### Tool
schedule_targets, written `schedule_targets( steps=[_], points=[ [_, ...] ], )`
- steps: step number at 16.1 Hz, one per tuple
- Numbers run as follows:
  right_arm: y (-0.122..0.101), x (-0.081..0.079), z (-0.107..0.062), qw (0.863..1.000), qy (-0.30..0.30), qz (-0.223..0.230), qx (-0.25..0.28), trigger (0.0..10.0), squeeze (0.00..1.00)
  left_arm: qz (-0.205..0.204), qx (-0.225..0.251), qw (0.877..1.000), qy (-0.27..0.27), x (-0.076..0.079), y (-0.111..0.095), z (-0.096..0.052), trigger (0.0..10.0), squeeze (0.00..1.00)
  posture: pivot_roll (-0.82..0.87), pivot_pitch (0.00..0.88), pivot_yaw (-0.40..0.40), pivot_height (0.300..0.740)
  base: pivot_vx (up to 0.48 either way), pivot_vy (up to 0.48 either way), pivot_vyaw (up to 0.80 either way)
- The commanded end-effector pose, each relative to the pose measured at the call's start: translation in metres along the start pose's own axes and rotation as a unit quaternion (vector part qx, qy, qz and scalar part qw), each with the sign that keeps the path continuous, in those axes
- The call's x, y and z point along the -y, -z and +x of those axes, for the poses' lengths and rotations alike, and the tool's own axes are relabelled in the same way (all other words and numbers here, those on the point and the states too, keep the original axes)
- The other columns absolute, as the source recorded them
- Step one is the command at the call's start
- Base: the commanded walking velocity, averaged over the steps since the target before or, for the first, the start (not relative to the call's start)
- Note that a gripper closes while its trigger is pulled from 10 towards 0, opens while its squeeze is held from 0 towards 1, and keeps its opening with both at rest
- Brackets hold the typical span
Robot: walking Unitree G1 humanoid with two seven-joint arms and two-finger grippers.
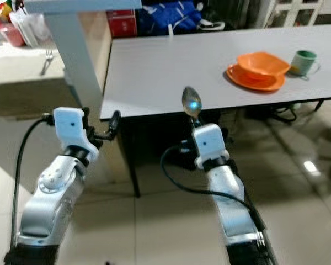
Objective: Setting the table
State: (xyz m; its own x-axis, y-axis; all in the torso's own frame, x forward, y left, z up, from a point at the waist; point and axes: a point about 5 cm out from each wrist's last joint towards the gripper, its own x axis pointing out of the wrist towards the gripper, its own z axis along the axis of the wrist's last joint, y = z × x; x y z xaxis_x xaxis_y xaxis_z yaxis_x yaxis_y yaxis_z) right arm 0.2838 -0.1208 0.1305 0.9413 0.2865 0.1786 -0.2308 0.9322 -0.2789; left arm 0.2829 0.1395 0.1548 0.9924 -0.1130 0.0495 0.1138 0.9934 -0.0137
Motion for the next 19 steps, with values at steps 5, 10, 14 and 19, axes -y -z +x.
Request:
schedule_targets(
  steps=[5,10,14,19],
  points=[
    [-0.0029,0.0116,0.0001,1.000,0.010,-0.016,0.006,0.0,0.00,0.005,0.011,1.000,0.016,0.0098,-0.0051,0.0057,10.0,0.00,-0.19,0.000,0.090,0.740,0.256,-0.403,0.00],
    [-0.0031,0.0125,0.0002,1.000,0.009,-0.019,0.006,0.0,0.00,0.001,0.011,1.000,0.004,0.0094,-0.0035,0.0072,10.0,0.00,-0.19,0.000,0.085,0.740,0.096,-0.248,0.00],
    [-0.0035,0.0112,0.0013,1.000,0.006,-0.018,0.006,0.0,0.00,0.012,0.023,1.000,0.005,0.0121,-0.0087,0.0072,10.0,0.00,-0.19,0.000,0.083,0.740,0.000,0.074,0.00],
    [-0.0026,0.0105,0.0010,1.000,0.004,-0.019,0.005,0.0,0.00,0.013,0.021,1.000,0.003,0.0118,-0.0086,0.0087,10.0,0.00,-0.19,0.000,0.089,0.740,0.343,0.335,0.00]
  ],
)
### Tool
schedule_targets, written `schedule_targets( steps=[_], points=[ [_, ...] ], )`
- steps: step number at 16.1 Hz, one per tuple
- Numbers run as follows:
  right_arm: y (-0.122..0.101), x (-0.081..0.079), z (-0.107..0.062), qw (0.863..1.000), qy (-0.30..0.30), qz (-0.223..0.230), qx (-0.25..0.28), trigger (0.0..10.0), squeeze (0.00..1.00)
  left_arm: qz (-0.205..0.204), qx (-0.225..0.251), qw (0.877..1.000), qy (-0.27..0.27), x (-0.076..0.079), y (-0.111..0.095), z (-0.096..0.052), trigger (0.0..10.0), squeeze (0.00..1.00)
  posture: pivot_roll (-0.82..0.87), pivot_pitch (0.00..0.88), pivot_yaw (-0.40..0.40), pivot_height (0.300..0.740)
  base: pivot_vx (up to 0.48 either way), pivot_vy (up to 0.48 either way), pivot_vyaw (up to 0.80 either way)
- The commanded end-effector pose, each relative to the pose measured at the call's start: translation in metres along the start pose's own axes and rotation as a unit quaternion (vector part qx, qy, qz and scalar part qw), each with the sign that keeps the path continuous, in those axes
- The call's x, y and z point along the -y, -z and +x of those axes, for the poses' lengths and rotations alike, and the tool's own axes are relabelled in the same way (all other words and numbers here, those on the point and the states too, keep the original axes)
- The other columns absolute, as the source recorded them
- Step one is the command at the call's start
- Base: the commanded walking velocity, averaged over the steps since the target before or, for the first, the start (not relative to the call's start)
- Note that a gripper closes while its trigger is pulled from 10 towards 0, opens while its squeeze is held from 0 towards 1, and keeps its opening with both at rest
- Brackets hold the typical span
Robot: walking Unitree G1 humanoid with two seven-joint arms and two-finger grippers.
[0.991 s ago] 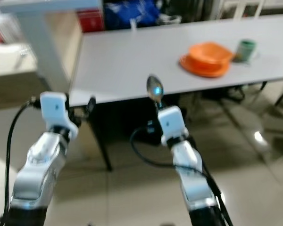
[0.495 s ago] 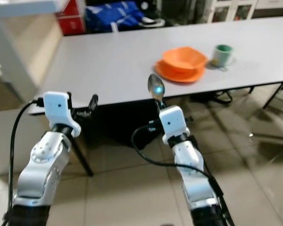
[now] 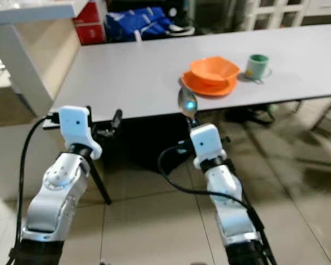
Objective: Setting the table
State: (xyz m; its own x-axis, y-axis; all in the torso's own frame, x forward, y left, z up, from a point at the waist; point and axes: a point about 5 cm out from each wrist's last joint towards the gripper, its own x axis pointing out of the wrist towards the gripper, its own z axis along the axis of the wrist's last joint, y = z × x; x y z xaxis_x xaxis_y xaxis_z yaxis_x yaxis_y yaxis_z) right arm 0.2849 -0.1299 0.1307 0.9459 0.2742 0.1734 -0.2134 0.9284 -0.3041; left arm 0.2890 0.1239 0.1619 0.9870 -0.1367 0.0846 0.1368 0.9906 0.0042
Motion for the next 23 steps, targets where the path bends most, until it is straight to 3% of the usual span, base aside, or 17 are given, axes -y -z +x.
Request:
schedule_targets(
  steps=[1,6,20,23],
  points=[
    [-0.005,0.001,0.002,1.000,-0.001,-0.004,0.010,0.0,0.00,0.007,0.001,1.000,-0.005,-0.001,-0.001,0.001,10.0,0.00,-0.19,0.000,0.090,0.740,0.382,0.289,0.00],
    [-0.003,0.000,0.001,1.000,-0.002,-0.002,0.008,0.0,0.00,0.017,-0.002,1.000,0.002,0.001,-0.001,0.003,10.0,0.00,-0.20,0.000,0.098,0.740,0.397,0.269,0.00],
    [-0.002,-0.006,0.002,1.000,-0.002,0.004,0.009,0.0,0.00,0.032,-0.022,0.999,0.001,0.002,-0.001,0.015,10.0,0.00,-0.19,0.000,0.131,0.740,0.436,0.017,0.00],
    [-0.001,-0.006,0.002,1.000,-0.001,0.004,0.007,0.0,0.00,0.023,-0.035,0.999,0.005,0.005,0.004,0.013,10.0,0.00,-0.19,0.000,0.124,0.740,0.000,0.000,0.00]
  ],
)
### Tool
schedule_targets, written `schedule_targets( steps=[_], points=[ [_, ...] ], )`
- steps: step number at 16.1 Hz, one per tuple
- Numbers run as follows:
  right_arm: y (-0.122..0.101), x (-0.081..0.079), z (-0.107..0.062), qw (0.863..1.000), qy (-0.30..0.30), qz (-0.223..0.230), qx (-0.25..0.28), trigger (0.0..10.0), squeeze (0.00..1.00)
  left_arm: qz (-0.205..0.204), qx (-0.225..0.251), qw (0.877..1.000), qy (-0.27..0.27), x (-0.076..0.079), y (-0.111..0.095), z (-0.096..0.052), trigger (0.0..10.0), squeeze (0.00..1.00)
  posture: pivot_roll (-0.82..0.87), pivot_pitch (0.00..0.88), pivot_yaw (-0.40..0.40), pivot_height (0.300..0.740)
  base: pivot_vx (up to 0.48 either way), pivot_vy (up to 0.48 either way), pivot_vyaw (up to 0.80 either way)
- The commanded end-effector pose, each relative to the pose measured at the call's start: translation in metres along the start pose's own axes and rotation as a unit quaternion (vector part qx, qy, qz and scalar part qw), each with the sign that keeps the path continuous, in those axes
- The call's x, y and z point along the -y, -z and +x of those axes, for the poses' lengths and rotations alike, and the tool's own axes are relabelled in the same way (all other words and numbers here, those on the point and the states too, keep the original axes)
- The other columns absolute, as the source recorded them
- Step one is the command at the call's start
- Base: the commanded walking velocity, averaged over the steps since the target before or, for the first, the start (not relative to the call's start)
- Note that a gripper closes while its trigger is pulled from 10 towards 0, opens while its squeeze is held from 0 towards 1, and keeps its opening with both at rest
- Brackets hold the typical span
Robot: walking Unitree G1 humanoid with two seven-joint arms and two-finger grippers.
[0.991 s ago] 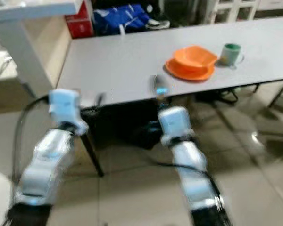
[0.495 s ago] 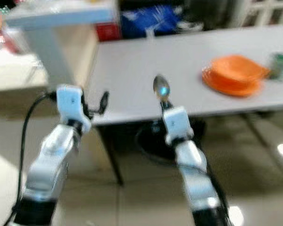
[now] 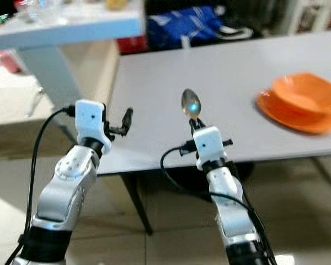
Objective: Setting the table
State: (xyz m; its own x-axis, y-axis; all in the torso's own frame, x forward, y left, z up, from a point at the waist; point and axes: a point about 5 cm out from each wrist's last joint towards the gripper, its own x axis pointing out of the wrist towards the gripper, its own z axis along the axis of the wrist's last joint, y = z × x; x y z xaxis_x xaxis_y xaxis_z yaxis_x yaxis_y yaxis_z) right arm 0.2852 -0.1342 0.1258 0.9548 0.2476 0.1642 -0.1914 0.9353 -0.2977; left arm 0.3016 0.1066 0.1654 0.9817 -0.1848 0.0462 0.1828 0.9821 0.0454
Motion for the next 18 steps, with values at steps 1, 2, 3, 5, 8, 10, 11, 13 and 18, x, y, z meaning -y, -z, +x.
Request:
schedule_targets(
  steps=[1,2,3,5,8,10,11,13,18],
  points=[
    [-0.0059,-0.0085,0.0022,1.000,-0.014,0.003,0.013,0.0,0.00,-0.005,-0.010,1.000,-0.019,-0.0082,0.0043,-0.0030,10.0,0.00,-0.19,0.000,0.124,0.740,0.000,0.000,0.00],
    [-0.0058,-0.0088,0.0019,1.000,-0.015,0.003,0.013,0.0,0.00,-0.007,-0.008,1.000,-0.018,-0.0078,0.0034,-0.0030,10.0,0.00,-0.19,0.000,0.122,0.740,0.000,0.000,0.00],
    [-0.0057,-0.0090,0.0017,1.000,-0.015,0.003,0.012,0.0,0.00,-0.006,-0.010,1.000,-0.019,-0.0077,0.0033,-0.0026,10.0,0.00,-0.19,0.000,0.122,0.740,0.000,0.000,0.00],
    [-0.0055,-0.0093,0.0015,1.000,-0.017,0.004,0.012,0.0,0.00,-0.015,-0.015,0.999,-0.031,-0.0099,0.0046,-0.0022,10.0,0.00,-0.19,0.000,0.121,0.740,0.298,-0.371,0.00],
    [-0.0052,-0.0102,0.0013,1.000,-0.018,0.004,0.010,0.0,0.00,-0.010,-0.017,0.999,-0.033,-0.0113,0.0045,-0.0021,10.0,0.00,-0.19,0.000,0.122,0.740,0.351,-0.323,0.00],
    [-0.0044,-0.0106,0.0003,1.000,-0.019,0.004,0.009,0.0,0.00,-0.009,-0.019,0.999,-0.036,-0.0118,0.0053,-0.0022,10.0,0.00,-0.19,0.000,0.120,0.740,0.375,-0.294,0.00],
    [-0.0045,-0.0109,0.0000,1.000,-0.021,0.004,0.009,0.0,0.00,-0.008,-0.018,0.999,-0.035,-0.0120,0.0048,-0.0023,10.0,0.00,-0.19,0.000,0.123,0.740,0.379,-0.289,0.00],
    [-0.0044,-0.0115,0.0000,1.000,-0.021,0.005,0.009,0.0,0.00,-0.007,-0.018,0.999,-0.034,-0.0125,0.0046,-0.0024,10.0,0.00,-0.19,0.000,0.125,0.740,0.381,-0.289,0.00],
    [-0.0043,-0.0106,0.0012,1.000,-0.018,0.007,0.009,0.0,0.00,-0.008,-0.017,0.999,-0.028,-0.0104,0.0043,-0.0024,10.0,0.00,-0.19,0.000,0.126,0.740,0.378,-0.291,0.00]
  ],
)
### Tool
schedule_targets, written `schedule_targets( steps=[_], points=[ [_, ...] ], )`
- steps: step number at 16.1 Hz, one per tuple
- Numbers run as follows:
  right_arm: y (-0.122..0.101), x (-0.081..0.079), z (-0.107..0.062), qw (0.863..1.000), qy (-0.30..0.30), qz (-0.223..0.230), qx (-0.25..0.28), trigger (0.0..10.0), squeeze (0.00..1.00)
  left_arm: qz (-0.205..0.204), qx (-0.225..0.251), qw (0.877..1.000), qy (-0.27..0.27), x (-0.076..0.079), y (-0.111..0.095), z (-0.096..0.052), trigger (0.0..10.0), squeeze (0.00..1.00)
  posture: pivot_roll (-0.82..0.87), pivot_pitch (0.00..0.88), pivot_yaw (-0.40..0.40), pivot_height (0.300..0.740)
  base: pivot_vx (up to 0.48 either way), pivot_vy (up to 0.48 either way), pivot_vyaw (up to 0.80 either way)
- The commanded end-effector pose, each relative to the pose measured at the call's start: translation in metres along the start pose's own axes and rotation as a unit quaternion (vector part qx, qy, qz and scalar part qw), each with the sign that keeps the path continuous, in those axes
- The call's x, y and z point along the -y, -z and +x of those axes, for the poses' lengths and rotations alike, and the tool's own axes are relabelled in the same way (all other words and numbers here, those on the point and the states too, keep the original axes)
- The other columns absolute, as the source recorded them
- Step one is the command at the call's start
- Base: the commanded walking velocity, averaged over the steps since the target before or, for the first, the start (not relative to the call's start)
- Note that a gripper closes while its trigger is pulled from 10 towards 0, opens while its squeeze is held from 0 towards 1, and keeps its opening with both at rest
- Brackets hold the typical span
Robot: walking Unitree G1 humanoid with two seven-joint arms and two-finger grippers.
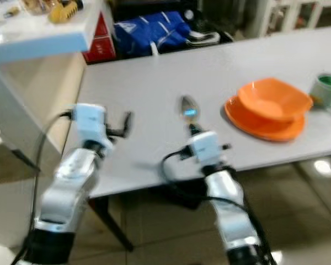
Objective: Setting the table
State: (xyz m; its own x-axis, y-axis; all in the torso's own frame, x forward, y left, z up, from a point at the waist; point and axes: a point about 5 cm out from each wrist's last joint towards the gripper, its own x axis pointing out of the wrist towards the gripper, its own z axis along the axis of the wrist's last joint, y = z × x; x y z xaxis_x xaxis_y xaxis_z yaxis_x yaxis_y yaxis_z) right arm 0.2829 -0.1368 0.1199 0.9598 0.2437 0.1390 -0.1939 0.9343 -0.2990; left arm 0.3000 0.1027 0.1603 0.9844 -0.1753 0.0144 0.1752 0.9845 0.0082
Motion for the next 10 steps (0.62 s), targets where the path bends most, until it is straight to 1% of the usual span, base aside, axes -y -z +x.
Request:
schedule_targets(
  steps=[1,2,4,10],
  points=[
    [-0.0095,-0.0101,0.0056,1.000,-0.015,0.007,0.018,0.0,0.00,0.012,0.002,1.000,-0.023,-0.0146,-0.0013,-0.0009,10.0,0.00,-0.20,0.000,0.125,0.740,0.379,-0.289,0.00],
    [-0.0083,-0.0089,0.0066,1.000,-0.013,0.009,0.013,0.0,0.00,0.011,0.005,1.000,-0.021,-0.0141,-0.0015,-0.0005,10.0,0.00,-0.20,0.000,0.124,0.740,0.379,-0.289,0.00],
    [-0.0081,-0.0066,0.0077,1.000,-0.013,0.003,0.013,0.0,0.00,0.011,0.001,1.000,-0.017,-0.0115,-0.0001,-0.0003,10.0,0.00,-0.20,0.000,0.117,0.740,0.000,0.000,0.00],
    [-0.0081,-0.0065,0.0098,1.000,-0.012,-0.003,0.010,0.0,0.00,0.018,0.007,1.000,-0.008,-0.0091,-0.0007,-0.0027,10.0,0.00,-0.19,0.000,0.114,0.740,0.000,0.000,0.00]
  ],
)
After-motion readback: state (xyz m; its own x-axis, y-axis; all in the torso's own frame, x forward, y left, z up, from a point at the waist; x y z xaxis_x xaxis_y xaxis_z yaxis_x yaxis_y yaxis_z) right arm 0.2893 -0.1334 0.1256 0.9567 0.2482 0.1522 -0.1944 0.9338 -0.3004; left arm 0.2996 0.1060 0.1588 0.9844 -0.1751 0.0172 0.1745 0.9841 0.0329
